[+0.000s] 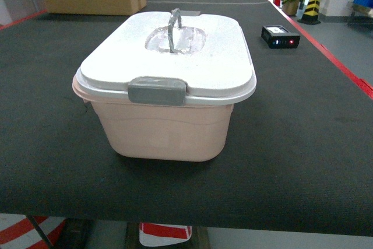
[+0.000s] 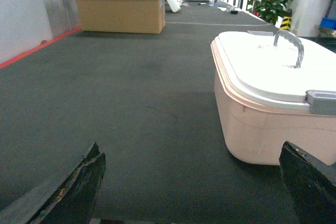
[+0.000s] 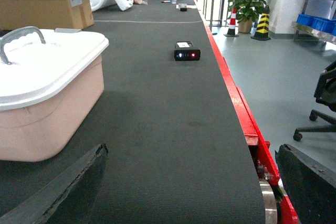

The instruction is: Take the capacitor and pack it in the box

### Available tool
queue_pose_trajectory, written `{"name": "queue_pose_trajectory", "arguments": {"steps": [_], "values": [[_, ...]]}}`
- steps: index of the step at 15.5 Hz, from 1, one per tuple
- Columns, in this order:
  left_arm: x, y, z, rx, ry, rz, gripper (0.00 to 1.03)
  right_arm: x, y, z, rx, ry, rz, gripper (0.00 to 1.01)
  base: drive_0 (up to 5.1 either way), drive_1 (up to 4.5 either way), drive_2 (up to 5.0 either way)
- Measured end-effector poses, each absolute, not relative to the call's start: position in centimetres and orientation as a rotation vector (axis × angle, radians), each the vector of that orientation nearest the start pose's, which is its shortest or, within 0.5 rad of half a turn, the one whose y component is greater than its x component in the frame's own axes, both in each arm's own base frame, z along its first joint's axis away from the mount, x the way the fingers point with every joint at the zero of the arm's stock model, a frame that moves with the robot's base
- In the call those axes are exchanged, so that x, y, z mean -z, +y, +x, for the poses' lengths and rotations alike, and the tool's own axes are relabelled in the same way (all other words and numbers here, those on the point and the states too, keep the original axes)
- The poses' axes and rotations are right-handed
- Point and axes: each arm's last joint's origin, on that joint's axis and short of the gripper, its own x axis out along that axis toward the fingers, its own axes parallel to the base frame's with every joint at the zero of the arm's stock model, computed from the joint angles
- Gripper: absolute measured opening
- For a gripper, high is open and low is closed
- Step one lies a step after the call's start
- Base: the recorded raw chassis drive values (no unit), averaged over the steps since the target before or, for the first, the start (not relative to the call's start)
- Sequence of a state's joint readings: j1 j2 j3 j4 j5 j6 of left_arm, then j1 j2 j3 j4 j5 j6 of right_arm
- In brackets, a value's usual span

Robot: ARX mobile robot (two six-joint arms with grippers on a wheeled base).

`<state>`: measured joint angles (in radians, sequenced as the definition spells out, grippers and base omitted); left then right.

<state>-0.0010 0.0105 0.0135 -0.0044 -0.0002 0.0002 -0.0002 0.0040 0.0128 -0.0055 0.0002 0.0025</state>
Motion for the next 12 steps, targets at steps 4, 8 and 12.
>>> {"name": "queue_pose_trajectory", "arguments": {"steps": [4,8,12], "values": [[-16.69,-0.01,9.76,0.001,0.002,0.000,0.98,-16.70,0.00,9.72,0.000,-0.003,0.002,0.98,0.0,0.00,0.0],[-16.69,-0.01,9.76,0.001,0.002,0.000,0.98,-16.70,0.00,9.72,0.000,-0.003,0.002,0.98,0.0,0.00,0.0],[-16.69,-0.01,9.76,0.001,0.002,0.001,0.98,-16.70,0.00,9.72,0.000,-0.003,0.002,0.98,0.0,0.00,0.0]]}}
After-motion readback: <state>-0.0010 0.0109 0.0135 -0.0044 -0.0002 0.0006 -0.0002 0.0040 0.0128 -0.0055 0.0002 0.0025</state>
